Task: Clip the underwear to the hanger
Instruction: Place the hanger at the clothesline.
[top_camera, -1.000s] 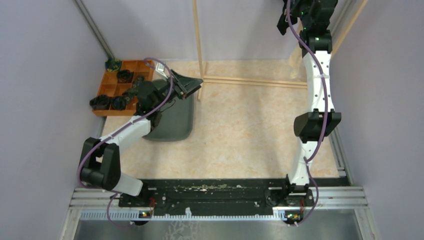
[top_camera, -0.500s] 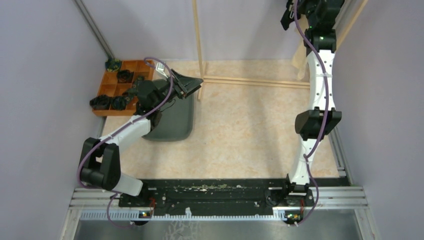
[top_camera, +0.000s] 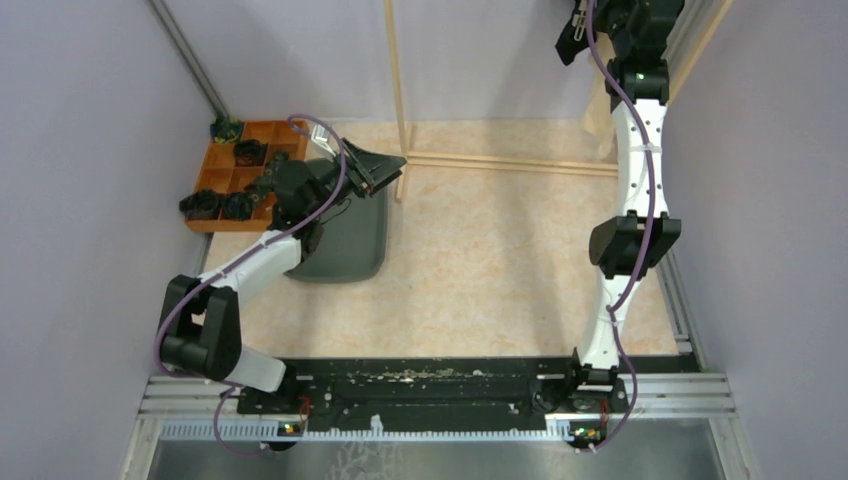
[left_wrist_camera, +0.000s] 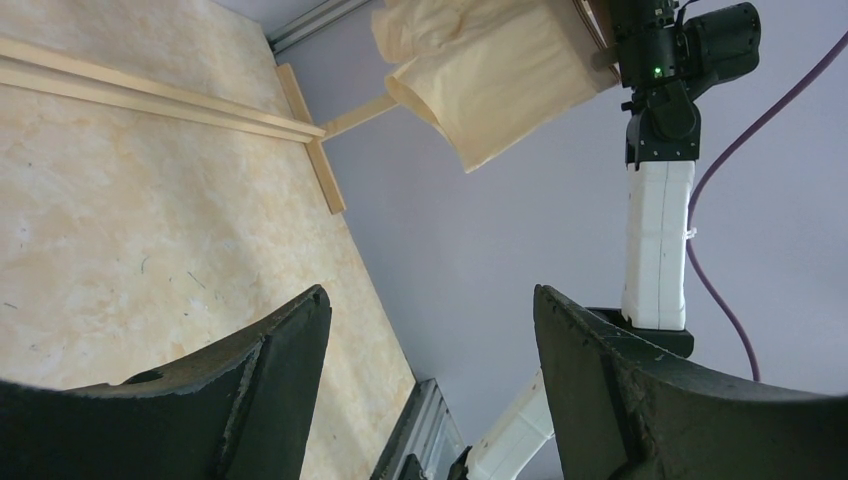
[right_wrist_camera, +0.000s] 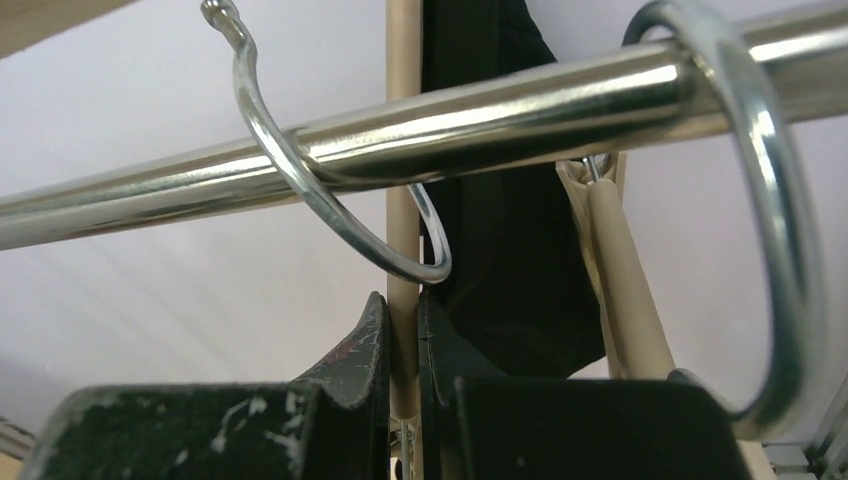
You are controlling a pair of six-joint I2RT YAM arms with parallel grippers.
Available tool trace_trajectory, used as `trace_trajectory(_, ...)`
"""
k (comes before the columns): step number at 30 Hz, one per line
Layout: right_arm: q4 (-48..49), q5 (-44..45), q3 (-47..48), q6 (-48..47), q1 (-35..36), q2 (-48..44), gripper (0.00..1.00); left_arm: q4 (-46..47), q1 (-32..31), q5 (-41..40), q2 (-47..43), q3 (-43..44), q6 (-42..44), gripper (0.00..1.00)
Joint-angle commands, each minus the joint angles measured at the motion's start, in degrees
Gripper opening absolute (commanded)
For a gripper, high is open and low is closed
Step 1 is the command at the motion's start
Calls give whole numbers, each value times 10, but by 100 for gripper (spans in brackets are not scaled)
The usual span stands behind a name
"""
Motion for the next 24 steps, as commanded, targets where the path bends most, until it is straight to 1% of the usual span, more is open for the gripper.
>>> trace_trajectory(1,46,-14,-5,7,-3,-23,0,5,3,-2,0,11,6,79)
trace_trajectory(10,63,-20,-68,11,-3,-66,1,12,3,-3,-6,-1,0,79)
trace_trajectory(14,78,-18,-103,10,-3,-92,6,13,3,-2,-12,-8,-1,79)
trace_trajectory(19,96,-21,-144,9,-3,-124,15,12,3,-4,-18,-13,-1,79)
trace_trajectory(24,105,-24,-170,10,-3,-151,27,12,3,-4,-24,-19,-2,79)
